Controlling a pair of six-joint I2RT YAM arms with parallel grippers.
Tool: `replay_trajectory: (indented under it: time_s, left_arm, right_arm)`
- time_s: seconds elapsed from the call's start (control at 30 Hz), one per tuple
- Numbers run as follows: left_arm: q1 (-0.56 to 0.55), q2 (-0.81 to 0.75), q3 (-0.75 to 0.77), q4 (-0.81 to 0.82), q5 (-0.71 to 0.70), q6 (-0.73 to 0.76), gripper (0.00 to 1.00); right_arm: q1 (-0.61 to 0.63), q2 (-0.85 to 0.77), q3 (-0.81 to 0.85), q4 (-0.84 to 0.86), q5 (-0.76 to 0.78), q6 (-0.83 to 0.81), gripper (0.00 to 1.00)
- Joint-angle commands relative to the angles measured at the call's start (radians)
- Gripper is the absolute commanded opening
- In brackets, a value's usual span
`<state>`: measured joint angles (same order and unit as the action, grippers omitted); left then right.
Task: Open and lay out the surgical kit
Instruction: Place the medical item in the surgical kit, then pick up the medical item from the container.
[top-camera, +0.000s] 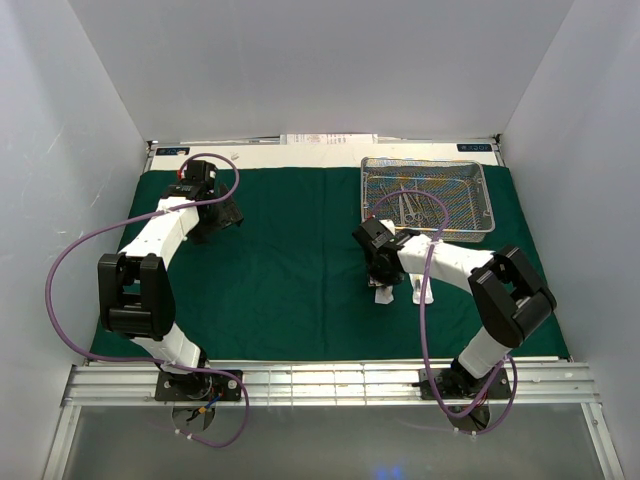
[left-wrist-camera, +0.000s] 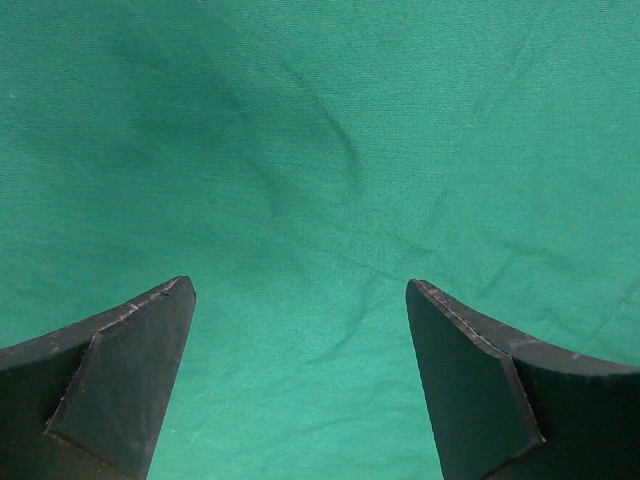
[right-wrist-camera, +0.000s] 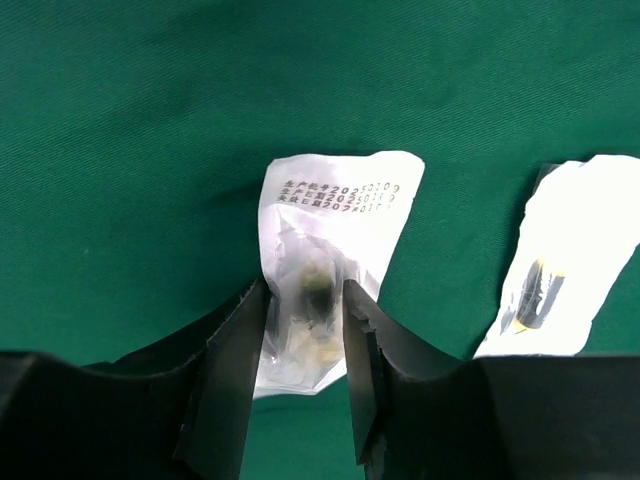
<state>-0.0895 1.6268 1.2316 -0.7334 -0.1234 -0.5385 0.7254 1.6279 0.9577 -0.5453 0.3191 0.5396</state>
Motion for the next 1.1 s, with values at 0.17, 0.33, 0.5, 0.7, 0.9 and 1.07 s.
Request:
replay_trajectory:
  time_s: [0.17, 0.33, 0.5, 0.7, 0.9, 1.07]
  left_arm:
    - [-0.009, -0.051, 0.009, 0.003, -0.015, 0.008, 0.98]
    - [-0.009, -0.048, 0.017, 0.003, -0.013, 0.005, 0.98]
    - [-0.009, -0.045, 0.029, 0.002, -0.008, 0.002, 0.98]
    - [-0.009, -0.048, 0.035, -0.006, -0.012, 0.002, 0.98]
    - [-0.01, -0.051, 0.039, -0.018, -0.009, 0.006, 0.98]
    - [-0.01, -0.059, 0.032, -0.034, -0.004, 0.006, 0.98]
  right_arm:
    - [0.008, -0.079, 0.062, -0.022, -0.061, -0.032, 0.53]
    - [0.006, -0.106, 0.133, -0.056, -0.097, -0.076, 0.6]
    - [0.002, -0.111, 0.231, -0.076, -0.114, -0.147, 0.64]
    - [-0.194, -0.073, 0.395, -0.082, -0.163, -0.291, 0.61]
    - [-0.432, 0.047, 0.521, -0.065, -0.166, -0.408, 0.52]
    - [-0.563, 0.145, 0.559, 0.005, -0.198, -0.464, 0.44]
